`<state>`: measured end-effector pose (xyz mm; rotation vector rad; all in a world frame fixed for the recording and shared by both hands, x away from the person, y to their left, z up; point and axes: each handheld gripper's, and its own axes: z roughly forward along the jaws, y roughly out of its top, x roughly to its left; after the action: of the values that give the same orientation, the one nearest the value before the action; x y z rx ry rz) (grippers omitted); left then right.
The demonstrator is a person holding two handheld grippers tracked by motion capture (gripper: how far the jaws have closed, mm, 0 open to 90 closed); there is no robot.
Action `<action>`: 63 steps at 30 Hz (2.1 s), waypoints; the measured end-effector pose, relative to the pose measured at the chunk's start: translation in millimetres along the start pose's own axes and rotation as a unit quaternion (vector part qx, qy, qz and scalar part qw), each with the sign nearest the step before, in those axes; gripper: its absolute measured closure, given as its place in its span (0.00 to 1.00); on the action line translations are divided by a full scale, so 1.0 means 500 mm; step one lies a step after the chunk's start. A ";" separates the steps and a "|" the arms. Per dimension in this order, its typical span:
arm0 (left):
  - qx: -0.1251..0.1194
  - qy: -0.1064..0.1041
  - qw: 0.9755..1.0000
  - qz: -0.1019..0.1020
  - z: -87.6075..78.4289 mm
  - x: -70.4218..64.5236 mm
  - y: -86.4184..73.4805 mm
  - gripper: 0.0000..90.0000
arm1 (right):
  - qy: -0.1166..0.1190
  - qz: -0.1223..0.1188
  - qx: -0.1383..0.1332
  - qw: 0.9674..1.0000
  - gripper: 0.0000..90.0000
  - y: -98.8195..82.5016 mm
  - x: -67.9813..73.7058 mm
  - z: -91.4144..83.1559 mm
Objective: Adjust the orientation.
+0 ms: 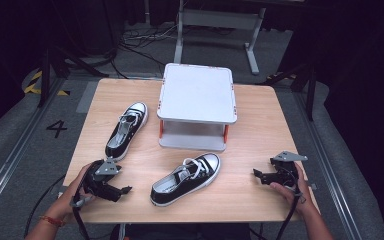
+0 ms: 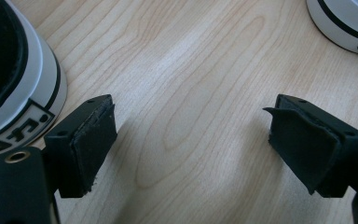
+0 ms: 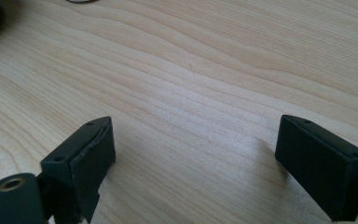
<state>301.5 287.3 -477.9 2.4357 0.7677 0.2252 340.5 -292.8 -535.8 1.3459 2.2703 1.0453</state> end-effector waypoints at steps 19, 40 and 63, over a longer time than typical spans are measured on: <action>-0.006 0.000 1.000 -0.004 -0.004 0.011 -0.005 0.17 | 0.007 -0.008 0.003 1.000 0.14 -0.004 -0.009 -0.006; -0.056 0.032 0.998 0.015 -0.086 0.010 0.038 0.28 | 0.014 -0.010 0.001 1.000 0.16 -0.004 -0.010 -0.007; -0.058 0.090 0.994 -0.004 -0.062 0.088 0.139 0.37 | 0.014 -0.008 0.000 1.000 0.16 -0.005 -0.009 -0.007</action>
<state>360.9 280.1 -413.4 2.3250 0.8178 0.4771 339.0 -298.9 -535.5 1.3203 2.2969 1.0642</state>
